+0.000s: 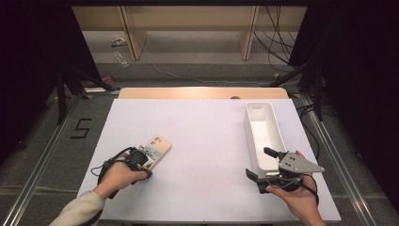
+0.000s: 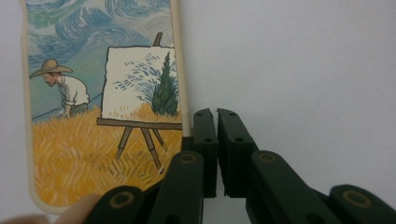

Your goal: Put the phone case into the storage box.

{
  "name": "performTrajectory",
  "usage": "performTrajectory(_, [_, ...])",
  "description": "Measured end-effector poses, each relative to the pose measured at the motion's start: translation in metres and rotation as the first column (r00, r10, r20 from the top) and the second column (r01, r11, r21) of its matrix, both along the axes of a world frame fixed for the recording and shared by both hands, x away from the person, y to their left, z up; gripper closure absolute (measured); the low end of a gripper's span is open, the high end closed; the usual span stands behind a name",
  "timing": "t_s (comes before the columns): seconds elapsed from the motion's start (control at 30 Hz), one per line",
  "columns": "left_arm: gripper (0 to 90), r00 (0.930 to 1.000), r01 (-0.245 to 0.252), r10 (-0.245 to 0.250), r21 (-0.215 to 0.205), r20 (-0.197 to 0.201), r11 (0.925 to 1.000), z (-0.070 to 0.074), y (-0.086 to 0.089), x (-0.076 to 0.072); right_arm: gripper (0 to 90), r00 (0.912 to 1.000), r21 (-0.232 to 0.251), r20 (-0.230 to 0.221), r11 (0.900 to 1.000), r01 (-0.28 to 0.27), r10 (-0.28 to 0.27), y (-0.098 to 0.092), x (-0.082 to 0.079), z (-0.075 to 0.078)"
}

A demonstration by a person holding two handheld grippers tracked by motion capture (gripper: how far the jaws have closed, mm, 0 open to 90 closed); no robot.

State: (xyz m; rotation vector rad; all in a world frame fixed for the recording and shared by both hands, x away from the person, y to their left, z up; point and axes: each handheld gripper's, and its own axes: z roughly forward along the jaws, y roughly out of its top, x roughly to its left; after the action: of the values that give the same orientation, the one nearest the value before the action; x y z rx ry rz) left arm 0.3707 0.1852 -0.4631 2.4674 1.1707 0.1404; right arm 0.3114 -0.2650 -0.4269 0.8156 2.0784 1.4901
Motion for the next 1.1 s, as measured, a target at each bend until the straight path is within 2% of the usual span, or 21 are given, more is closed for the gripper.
performTrajectory(0.07, [78.6,0.9998,0.006,-0.006,-0.014,0.018,0.9999,0.007,-0.001,0.000,3.9,1.0000,-0.001,-0.001,1.000,0.001,-0.001,0.000,0.000,0.000])
performTrajectory(0.1, [74.8,0.9990,0.010,-0.009,-0.022,0.045,0.9997,0.015,-0.001,0.000,3.9,1.0000,-0.001,-0.002,1.000,0.001,-0.001,0.000,0.000,0.000])
performTrajectory(0.13, [69.7,0.9990,0.010,-0.009,-0.022,0.045,0.9997,0.015,-0.001,0.000,3.9,1.0000,-0.001,-0.002,1.000,0.001,-0.001,0.000,0.000,0.000])
performTrajectory(0.17, [69.7,0.9979,0.004,-0.003,-0.023,0.065,0.9997,0.018,-0.001,0.002,3.9,1.0000,-0.001,-0.002,1.000,0.001,-0.001,0.000,0.000,0.000])
performTrajectory(0.2, [62.8,0.9962,-0.008,0.009,-0.015,0.086,0.9999,0.021,-0.001,0.004,4.0,1.0000,0.000,-0.002,1.000,0.002,-0.002,0.000,0.000,0.000])
performTrajectory(0.23, [46.0,0.9936,-0.029,0.029,-0.001,0.109,0.9996,0.024,-0.001,0.007,4.0,1.0000,-0.003,-0.002,1.000,0.001,-0.001,0.001,0.000,0.000])
performTrajectory(0.27, [38.0,0.9907,-0.057,0.051,0.048,0.127,0.9972,0.026,-0.001,0.013,4.0,1.0000,-0.004,-0.003,1.000,0.000,0.000,0.001,0.001,0.000])
performTrajectory(0.3, [30.8,0.9907,-0.057,0.051,0.048,0.127,0.9972,0.026,-0.001,0.013,4.0,1.0000,-0.004,-0.003,1.000,0.000,0.000,0.001,0.001,0.000])
performTrajectory(0.33, [23.8,0.9910,-0.062,0.053,0.075,0.123,0.9953,0.025,-0.001,0.016,4.0,1.0000,-0.004,-0.003,1.000,0.000,0.000,0.002,0.001,-0.001])
performTrajectory(0.37, [23.8,0.9916,-0.072,0.061,0.093,0.114,0.9930,0.024,-0.001,0.019,4.0,1.0000,-0.004,-0.003,1.000,0.000,0.000,0.002,0.001,-0.001])
performTrajectory(0.43, [12.8,0.9931,-0.098,0.089,0.124,0.077,0.9874,0.018,-0.002,0.030,4.0,1.0000,-0.006,-0.003,1.000,-0.001,0.001,0.003,0.001,-0.001])
performTrajectory(0.5, [5.3,0.9926,-0.108,0.099,0.134,0.070,0.9850,0.015,-0.003,0.033,4.0,1.0000,-0.008,-0.006,1.000,-0.003,0.003,0.003,0.002,-0.002])
performTrajectory(0.57, [3.7,0.9921,-0.120,0.114,0.142,0.052,0.9825,0.011,-0.004,0.039,4.1,1.0000,-0.008,-0.006,1.000,-0.003,0.003,0.003,0.002,-0.002])
performTrajectory(0.63, [1.1,0.9941,-0.107,0.102,0.158,0.037,0.9817,0.008,-0.004,0.042,4.0,1.0000,-0.005,-0.006,1.000,0.000,-0.001,0.002,0.002,-0.001])
performTrajectory(0.73, [0.0,0.9954,-0.096,0.095,0.157,0.010,0.9829,0.006,-0.003,0.045,4.1,1.0000,-0.002,-0.006,1.000,0.001,-0.001,0.002,0.002,-0.002])
performTrajectory(1.1, [0.0,0.9985,-0.052,0.054,0.146,-0.008,0.9879,0.000,0.003,0.051,4.2,1.0000,-0.008,-0.006,1.000,0.002,-0.002,0.002,0.002,-0.001])
